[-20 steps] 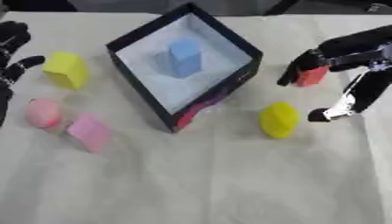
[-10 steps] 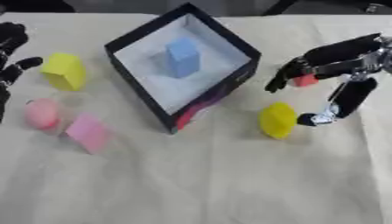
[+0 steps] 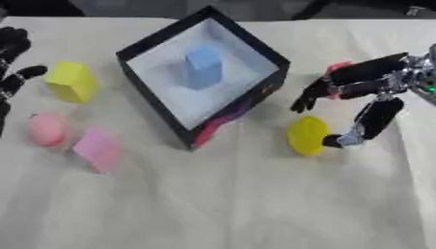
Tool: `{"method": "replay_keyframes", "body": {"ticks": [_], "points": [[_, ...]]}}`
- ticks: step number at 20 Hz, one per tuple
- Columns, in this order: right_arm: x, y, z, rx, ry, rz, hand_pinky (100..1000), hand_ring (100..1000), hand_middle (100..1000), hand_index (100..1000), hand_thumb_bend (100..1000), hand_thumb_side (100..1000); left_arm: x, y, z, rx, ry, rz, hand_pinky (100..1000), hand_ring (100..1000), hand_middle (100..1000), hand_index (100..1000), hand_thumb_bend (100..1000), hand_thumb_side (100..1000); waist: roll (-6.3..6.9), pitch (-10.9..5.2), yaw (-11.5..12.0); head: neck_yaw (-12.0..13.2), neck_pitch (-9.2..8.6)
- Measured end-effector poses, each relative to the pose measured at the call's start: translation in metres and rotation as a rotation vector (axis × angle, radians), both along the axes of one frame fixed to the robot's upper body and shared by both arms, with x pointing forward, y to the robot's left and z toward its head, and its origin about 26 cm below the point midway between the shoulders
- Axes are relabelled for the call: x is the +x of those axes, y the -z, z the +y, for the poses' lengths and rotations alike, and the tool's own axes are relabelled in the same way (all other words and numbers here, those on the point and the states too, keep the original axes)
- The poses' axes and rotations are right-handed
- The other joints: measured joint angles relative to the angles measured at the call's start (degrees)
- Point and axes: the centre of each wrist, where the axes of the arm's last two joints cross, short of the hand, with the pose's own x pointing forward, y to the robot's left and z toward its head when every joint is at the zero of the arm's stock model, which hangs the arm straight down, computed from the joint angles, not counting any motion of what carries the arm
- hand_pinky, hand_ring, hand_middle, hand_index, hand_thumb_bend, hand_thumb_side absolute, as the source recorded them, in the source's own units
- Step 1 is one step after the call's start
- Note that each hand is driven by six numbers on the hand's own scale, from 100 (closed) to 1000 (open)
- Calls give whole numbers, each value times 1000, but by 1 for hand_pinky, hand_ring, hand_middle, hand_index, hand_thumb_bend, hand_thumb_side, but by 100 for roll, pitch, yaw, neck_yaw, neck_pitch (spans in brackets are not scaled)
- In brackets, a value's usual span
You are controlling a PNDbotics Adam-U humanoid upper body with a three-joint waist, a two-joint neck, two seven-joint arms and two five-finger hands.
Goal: Pick up objects on the table and place them in the box.
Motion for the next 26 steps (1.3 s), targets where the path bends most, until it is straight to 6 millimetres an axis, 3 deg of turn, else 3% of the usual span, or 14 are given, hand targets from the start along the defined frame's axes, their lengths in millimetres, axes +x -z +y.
{"method": "replay_keyframes", "body": {"ticks": [15, 19, 20, 23, 25, 26], "points": [[13, 23, -7, -25, 53, -16, 871, 668, 700, 882, 298, 534, 1, -2, -3, 6, 18, -8, 802, 980, 833, 816, 101, 800, 1, 4, 64, -44, -4], [15, 27, -5, -27, 57, -11, 833, 590, 608, 823, 278, 491, 2, -2, -3, 8, 23, -7, 803, 981, 832, 816, 101, 800, 1, 4, 76, -43, -4], [15, 28, -5, -26, 58, -8, 816, 547, 537, 777, 252, 460, 2, -2, -3, 8, 25, -7, 803, 981, 832, 816, 101, 800, 1, 4, 80, -43, -4], [15, 30, -4, -12, 55, 0, 795, 500, 484, 727, 194, 429, 2, -2, -4, 10, 29, -6, 803, 982, 832, 815, 100, 799, 1, 4, 83, -39, -4], [15, 30, -4, 2, 54, 10, 785, 488, 468, 707, 141, 352, 2, -2, -4, 10, 29, -6, 803, 982, 831, 815, 100, 799, 1, 4, 85, -28, -4], [15, 30, -5, 12, 53, 16, 780, 486, 457, 692, 105, 259, 2, -2, -4, 10, 29, -6, 803, 983, 831, 815, 100, 800, 1, 4, 85, -25, -4]]}}
